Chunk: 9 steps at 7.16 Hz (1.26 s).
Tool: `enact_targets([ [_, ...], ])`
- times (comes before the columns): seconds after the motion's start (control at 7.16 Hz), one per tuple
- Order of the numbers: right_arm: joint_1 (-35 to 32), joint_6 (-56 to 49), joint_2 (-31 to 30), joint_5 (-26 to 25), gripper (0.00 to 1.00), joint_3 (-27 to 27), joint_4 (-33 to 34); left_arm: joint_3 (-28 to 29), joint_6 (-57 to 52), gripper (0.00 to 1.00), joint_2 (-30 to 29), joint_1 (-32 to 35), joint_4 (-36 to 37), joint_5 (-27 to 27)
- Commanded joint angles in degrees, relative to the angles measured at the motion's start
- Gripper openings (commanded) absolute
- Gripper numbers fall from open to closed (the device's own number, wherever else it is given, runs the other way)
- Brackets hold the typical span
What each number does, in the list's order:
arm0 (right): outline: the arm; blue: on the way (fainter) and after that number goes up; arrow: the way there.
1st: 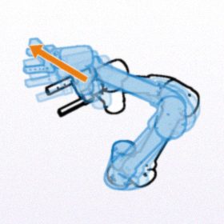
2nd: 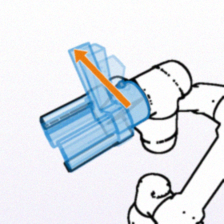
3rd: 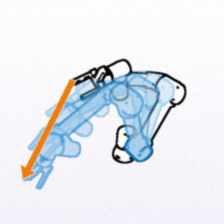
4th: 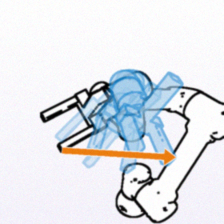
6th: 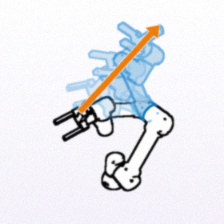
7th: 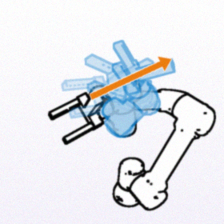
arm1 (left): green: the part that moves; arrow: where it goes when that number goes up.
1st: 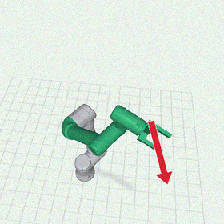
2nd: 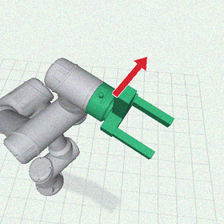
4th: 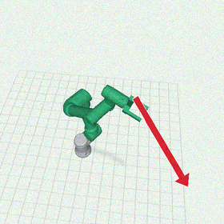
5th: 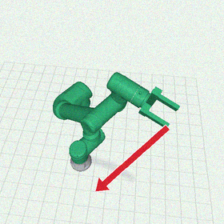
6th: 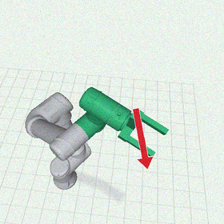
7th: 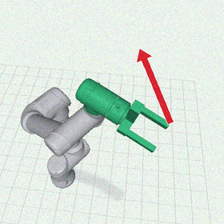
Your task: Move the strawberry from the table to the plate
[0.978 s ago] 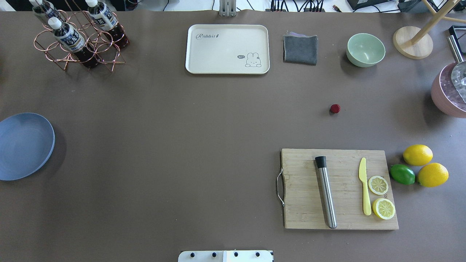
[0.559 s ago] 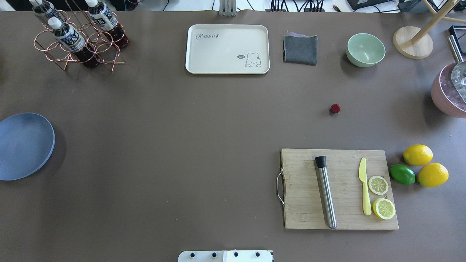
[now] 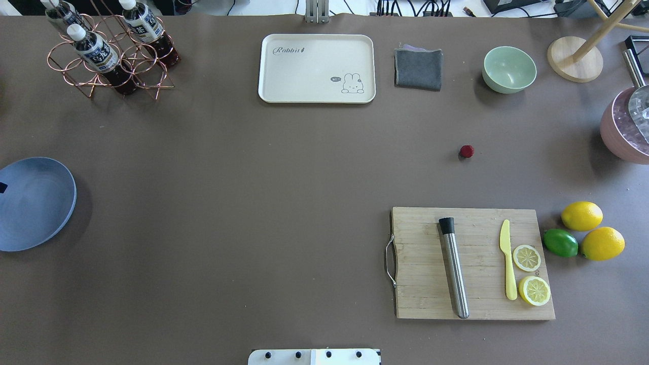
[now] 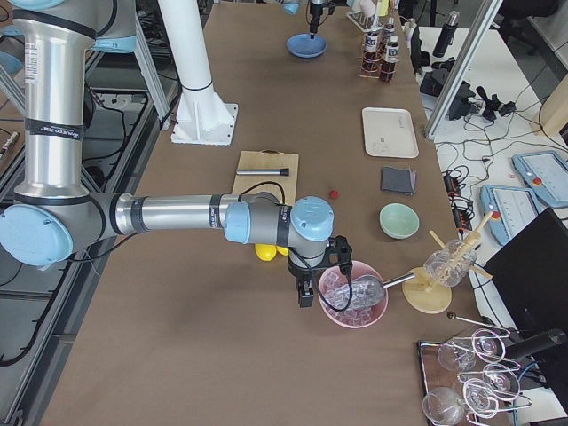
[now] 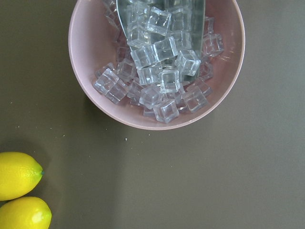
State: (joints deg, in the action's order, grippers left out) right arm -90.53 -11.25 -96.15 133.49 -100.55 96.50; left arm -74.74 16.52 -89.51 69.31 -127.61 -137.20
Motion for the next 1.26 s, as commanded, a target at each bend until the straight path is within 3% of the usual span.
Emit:
enact_targets([
  [0.0, 0.0, 0.1, 0.0, 0.0, 1.00, -0.3, 0.0, 0.9, 0.0, 0.68, -0.4, 0.0, -0.1, 0.0],
  [0.14, 0.0, 0.1, 0.0, 0.0, 1.00, -0.3, -0.1, 0.9, 0.1, 0.64, -0.4, -0.1, -0.1, 0.0],
  [0.42, 0.0, 0.0, 0.0, 0.0, 1.00, -0.4, 0.0, 0.6, 1.8, 0.43, -0.3, -0.1, -0.1, -0.1],
  [0.56, 0.0, 0.0, 0.0, 0.0, 1.00, -0.4, -0.1, 0.6, 2.7, 0.16, -0.3, 0.0, -0.2, -0.1],
  [0.7, 0.0, 0.0, 0.0, 0.0, 1.00, -0.5, -0.1, 0.6, 2.7, 0.00, -0.3, 0.0, -0.1, -0.1],
  [1.12, 0.0, 0.0, 0.1, 0.0, 1.00, -0.4, -0.1, -0.7, 5.2, 0.00, -0.5, -0.1, -1.5, -0.8],
])
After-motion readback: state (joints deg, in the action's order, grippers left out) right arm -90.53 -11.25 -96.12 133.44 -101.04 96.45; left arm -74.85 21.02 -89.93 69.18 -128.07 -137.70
